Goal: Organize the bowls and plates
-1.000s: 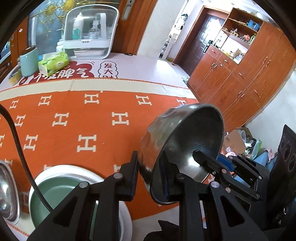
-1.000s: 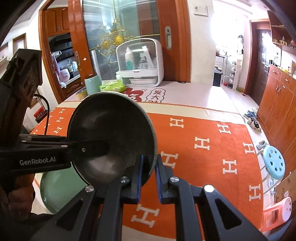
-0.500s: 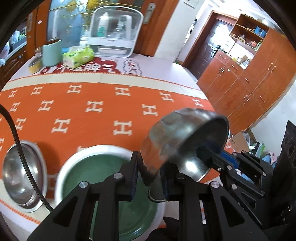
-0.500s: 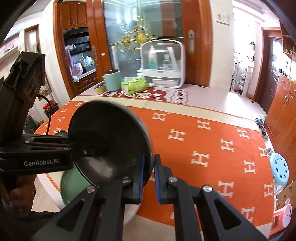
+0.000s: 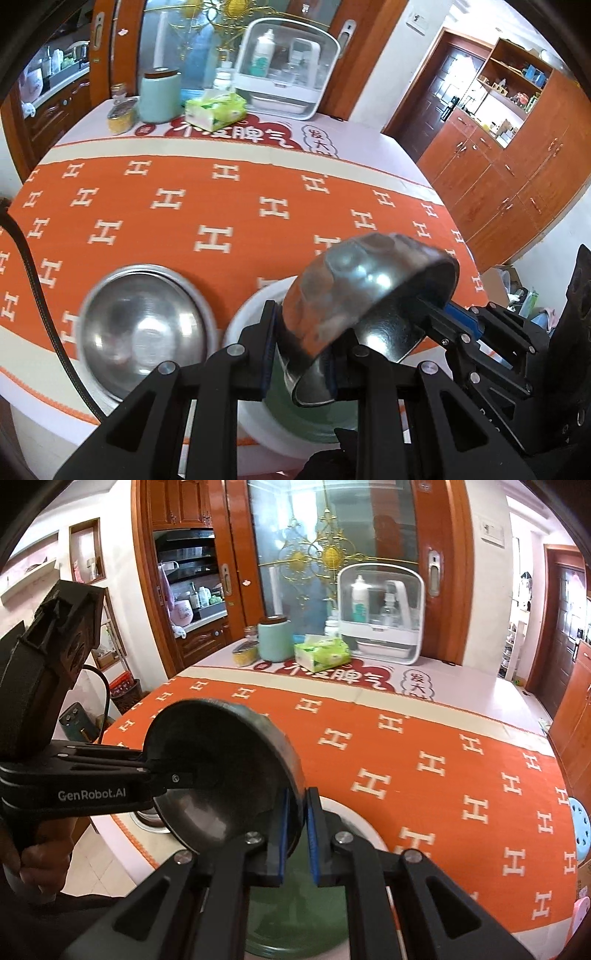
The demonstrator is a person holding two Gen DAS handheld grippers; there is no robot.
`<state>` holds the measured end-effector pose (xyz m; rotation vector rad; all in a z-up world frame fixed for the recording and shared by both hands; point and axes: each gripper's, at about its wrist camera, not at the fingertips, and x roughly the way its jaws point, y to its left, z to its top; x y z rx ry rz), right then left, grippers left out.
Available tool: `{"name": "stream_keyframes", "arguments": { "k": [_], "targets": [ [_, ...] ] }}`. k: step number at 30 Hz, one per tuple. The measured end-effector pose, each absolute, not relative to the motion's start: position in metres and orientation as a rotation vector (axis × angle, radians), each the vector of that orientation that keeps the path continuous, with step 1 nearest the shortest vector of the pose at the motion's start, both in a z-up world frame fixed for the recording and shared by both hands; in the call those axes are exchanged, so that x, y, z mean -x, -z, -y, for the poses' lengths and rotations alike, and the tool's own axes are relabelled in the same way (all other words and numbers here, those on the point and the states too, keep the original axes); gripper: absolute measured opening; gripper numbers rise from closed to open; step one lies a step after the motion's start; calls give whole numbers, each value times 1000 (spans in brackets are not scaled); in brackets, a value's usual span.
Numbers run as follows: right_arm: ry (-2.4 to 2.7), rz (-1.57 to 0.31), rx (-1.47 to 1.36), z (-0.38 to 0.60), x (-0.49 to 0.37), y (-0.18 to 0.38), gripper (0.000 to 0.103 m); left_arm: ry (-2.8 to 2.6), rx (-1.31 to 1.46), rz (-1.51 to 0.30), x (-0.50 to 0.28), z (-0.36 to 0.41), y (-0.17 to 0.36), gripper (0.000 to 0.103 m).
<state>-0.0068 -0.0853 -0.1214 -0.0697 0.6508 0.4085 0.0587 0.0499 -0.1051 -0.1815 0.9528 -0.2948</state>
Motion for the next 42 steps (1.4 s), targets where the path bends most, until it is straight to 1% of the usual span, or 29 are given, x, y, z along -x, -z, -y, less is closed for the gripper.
{"name": "stream_keyframes", "arguments": {
  "k": [10, 21, 28, 35, 37, 39, 41, 42],
  "targets": [
    [-423, -652, 57, 28, 4, 127, 9, 279, 129, -963, -59, -109, 103, 20],
    [-436, -737, 54, -30, 0, 154, 9, 260, 56, -1042, -63, -161, 119, 20],
    [-416, -817, 58, -54, -4, 173, 10, 275, 25, -1104, -69, -178, 136, 20],
    [-385, -846, 50, -65, -11, 179, 11, 305, 14, -1142, -77, -187, 146, 20],
    [-374, -857, 48, -67, -14, 181, 11, 313, 16, -1151, -79, -189, 149, 23],
    [-363, -867, 47, -69, -16, 183, 13, 317, 21, -1159, -80, -191, 152, 25],
    [-349, -873, 48, -70, -18, 184, 21, 319, 26, -1159, -82, -193, 152, 29],
    [-345, -873, 48, -70, -18, 185, 22, 319, 28, -1158, -82, -194, 153, 31]
  ]
}}
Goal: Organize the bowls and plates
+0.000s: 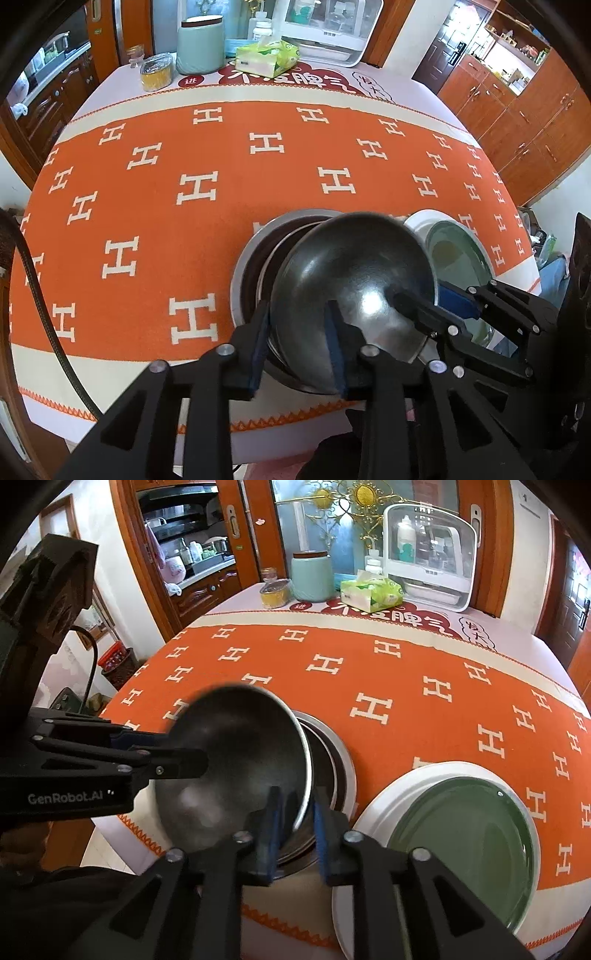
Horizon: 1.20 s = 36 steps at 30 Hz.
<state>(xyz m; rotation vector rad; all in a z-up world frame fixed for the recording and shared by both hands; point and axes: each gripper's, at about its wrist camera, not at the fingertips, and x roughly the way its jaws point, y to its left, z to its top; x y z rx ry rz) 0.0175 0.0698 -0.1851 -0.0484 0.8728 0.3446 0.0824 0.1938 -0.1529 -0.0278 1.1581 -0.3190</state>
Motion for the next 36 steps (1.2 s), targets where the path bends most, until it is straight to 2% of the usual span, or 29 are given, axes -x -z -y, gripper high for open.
{"name": "stream_keyframes", "arguments": {
  "k": [6, 8, 12, 14, 19, 36],
  "targets": [
    [-323, -868, 37, -68, -18, 185, 27, 344, 33, -1141, -84, -194, 151, 33],
    [-317, -866, 32, -66, -18, 185, 32, 345, 31, -1137, -85, -194, 150, 34],
    [-309, -860, 13, -62, -18, 184, 39, 332, 31, -1132, -87, -196, 149, 46],
    [-306, -864, -2, -60, -19, 185, 42, 322, 30, -1128, -88, -197, 149, 49],
    [-292, -886, -43, -52, -23, 190, 42, 305, 41, -1145, -91, -201, 154, 53],
    [-329, -992, -161, -44, -42, 215, 43, 322, 154, -1332, -115, -216, 202, 53]
  ]
}}
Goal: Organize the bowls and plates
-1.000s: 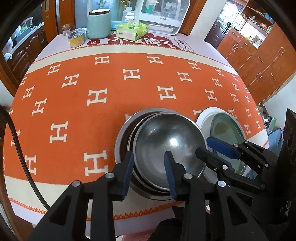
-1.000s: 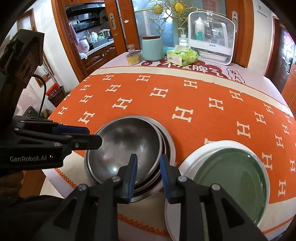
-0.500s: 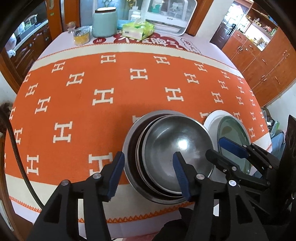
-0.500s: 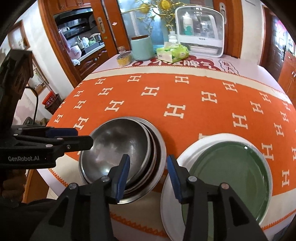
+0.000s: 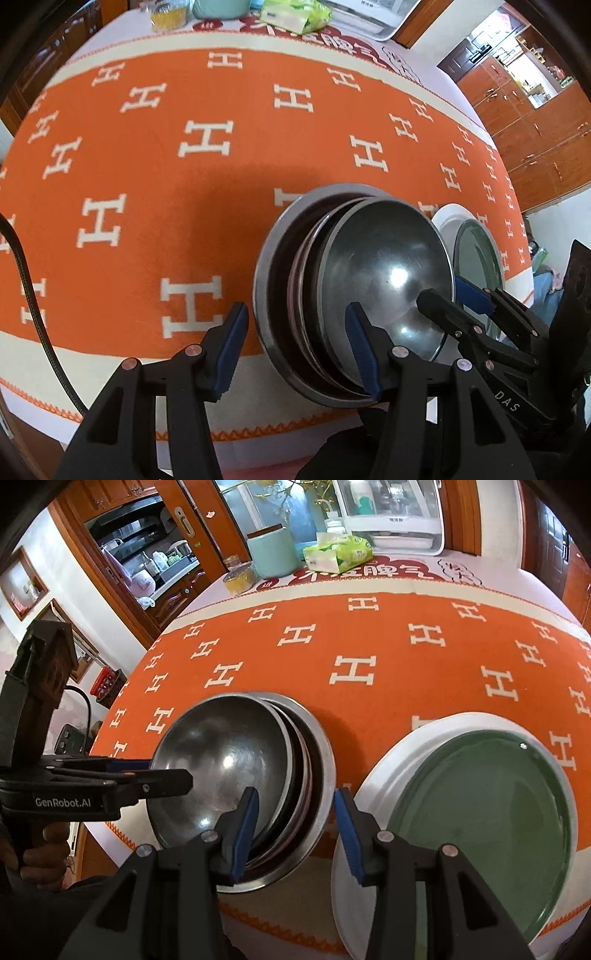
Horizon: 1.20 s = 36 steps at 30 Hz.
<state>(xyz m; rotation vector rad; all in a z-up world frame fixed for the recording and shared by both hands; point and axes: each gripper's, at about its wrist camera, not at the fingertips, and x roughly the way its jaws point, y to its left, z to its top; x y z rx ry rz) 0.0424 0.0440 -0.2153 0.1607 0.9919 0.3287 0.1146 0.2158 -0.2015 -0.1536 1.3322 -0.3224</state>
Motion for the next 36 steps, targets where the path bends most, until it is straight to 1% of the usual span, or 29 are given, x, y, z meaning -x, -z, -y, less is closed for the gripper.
{"name": "stream_keyframes", "arguments": {
  "k": [3, 6, 12, 18, 26, 31, 36],
  "targets": [
    [-339, -1003, -168, -43, -43, 218, 43, 341, 168, -1354, -117, -213, 207, 52],
    [-347, -1012, -164, -44, -42, 220, 43, 339, 167, -1372, -119, -210, 212, 48],
    [-353, -1010, -163, -44, -41, 219, 42, 311, 171, -1377, -122, -210, 215, 43],
    [-363, -964, -171, -38, -35, 210, 42, 312, 180, -1363, -117, -209, 211, 43],
    [-381, -865, -206, -15, -22, 191, 42, 345, 265, -1259, -108, -204, 186, 43],
    [-363, -816, -231, 7, -13, 183, 42, 395, 292, -1202, -103, -186, 173, 43],
    [-335, -786, -248, 32, -6, 178, 42, 435, 281, -1187, -100, -159, 165, 43]
  ]
}}
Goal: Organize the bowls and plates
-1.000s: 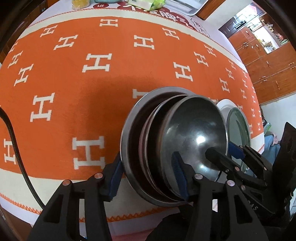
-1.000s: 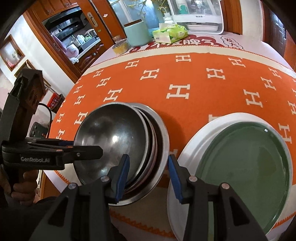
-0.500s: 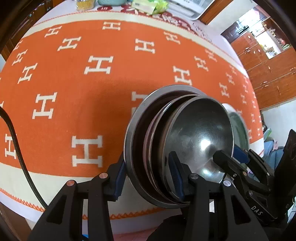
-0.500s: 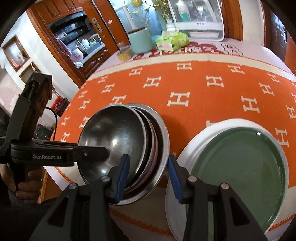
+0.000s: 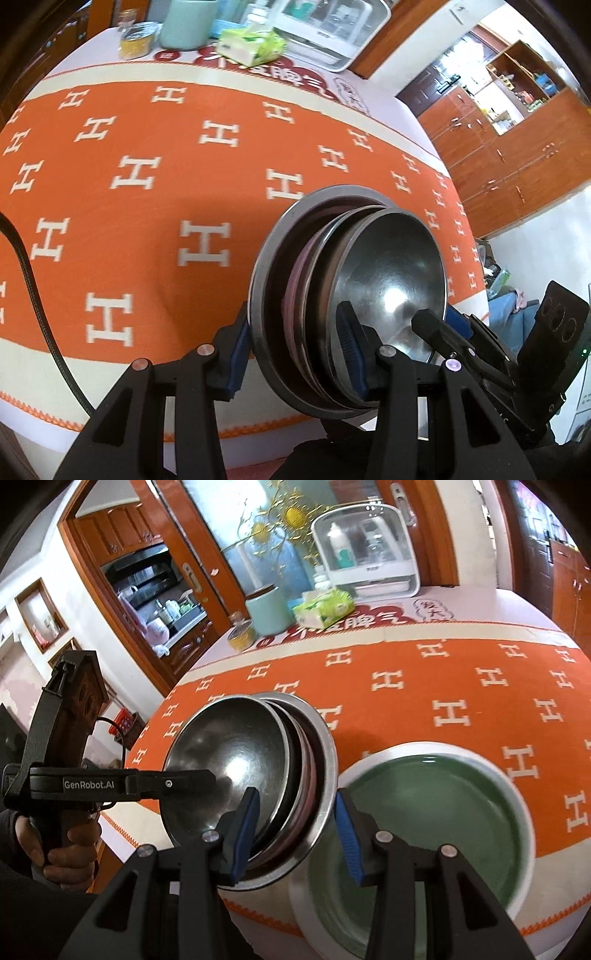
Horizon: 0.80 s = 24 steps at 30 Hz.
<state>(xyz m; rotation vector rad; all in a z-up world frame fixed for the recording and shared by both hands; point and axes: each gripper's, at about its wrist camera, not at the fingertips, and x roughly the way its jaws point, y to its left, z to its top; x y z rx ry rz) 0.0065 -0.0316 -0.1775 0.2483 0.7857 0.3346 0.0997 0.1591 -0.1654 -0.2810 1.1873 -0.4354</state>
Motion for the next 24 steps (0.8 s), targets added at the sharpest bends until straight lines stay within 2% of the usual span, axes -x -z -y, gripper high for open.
{"name": "stream_keyframes", "arguments": {
  "k": [24],
  "targets": [
    [-274, -847, -261, 134, 22, 184, 42, 476, 259, -1251, -77, -45, 175, 43]
  ]
}}
